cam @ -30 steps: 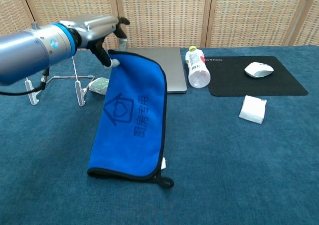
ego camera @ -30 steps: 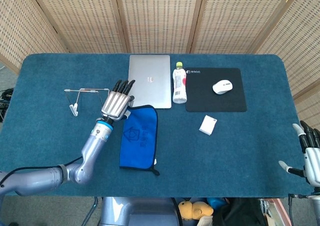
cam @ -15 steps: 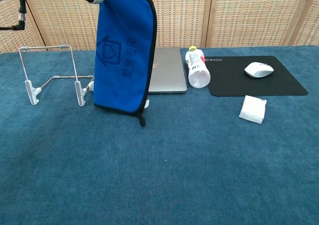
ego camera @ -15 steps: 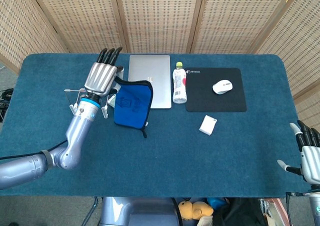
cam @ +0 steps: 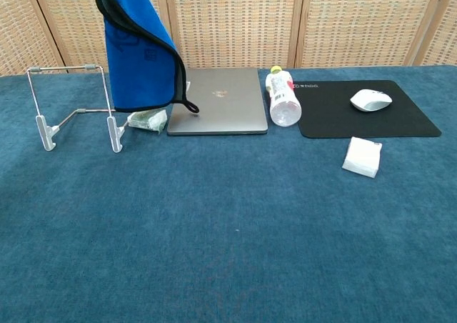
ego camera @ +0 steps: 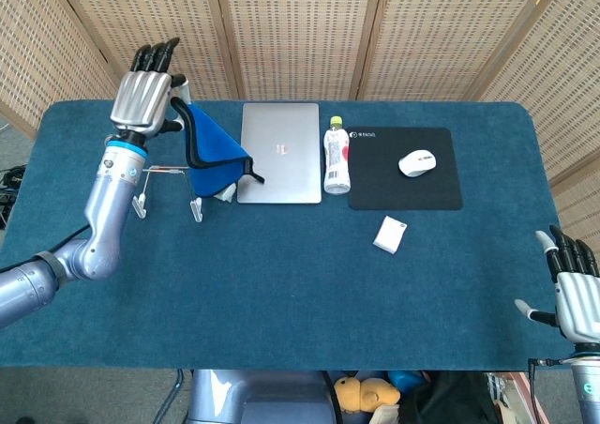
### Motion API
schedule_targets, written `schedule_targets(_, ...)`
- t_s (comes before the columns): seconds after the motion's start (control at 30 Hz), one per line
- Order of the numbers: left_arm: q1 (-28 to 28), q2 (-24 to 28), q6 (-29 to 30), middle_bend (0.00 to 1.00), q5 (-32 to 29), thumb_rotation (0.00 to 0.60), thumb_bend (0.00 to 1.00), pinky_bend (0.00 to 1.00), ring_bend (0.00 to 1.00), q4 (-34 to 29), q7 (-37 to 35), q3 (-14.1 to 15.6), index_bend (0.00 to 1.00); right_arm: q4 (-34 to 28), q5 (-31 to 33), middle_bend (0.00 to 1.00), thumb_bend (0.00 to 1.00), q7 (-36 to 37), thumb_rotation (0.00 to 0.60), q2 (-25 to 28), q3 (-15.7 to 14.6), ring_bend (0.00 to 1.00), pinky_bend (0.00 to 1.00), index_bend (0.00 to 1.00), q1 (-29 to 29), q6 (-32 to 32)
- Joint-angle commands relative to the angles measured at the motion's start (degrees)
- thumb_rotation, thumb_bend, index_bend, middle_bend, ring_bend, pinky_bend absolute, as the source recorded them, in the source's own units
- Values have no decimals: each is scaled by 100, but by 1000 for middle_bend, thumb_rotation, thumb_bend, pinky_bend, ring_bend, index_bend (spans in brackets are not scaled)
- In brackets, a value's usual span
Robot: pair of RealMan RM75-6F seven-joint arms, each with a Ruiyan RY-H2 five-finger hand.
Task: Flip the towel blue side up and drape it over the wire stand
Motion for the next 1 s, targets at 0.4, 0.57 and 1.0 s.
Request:
schedule_targets(0.4,245,550,-185,0,62,600,474,0,0,135,-575,217,888,-13,13,0,0,-66,600,-27,-19,0,0,0,20,-35)
schedule_targets(0.57,478,754,-131,0,112,600,473,0,0,-18,-755,353,887,-36,-34,0,0,-28,600,-8,-33,0,0,0,15,-20)
schedule_targets(1.0,1221,1355,-88,0,877,600,472,0,0,-409,-1745,649,887,-93,-173,0,0,83,600,56,-81,0,0,0,-18,45)
